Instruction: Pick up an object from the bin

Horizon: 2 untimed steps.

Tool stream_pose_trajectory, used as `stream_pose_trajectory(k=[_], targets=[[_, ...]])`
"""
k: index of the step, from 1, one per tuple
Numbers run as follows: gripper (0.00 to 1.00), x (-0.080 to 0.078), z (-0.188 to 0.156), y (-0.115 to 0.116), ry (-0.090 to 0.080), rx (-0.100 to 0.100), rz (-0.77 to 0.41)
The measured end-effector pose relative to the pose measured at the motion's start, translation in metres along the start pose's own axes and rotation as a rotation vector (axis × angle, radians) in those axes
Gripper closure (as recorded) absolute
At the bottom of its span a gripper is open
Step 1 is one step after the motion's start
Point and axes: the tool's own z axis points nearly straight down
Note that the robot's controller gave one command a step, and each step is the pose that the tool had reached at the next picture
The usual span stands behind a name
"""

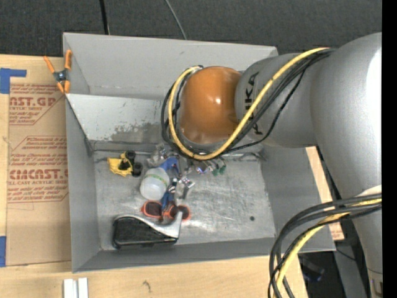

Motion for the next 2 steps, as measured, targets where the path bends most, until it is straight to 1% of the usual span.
stream_pose_trajectory(k=[1,2], targets=[[0.00,-0.0015,0.0093,0.0098,-0.005,0.003,-0.183],[1.00,-0.0023,0.0137,0.0073,0.007,-0.002,-0.441]])
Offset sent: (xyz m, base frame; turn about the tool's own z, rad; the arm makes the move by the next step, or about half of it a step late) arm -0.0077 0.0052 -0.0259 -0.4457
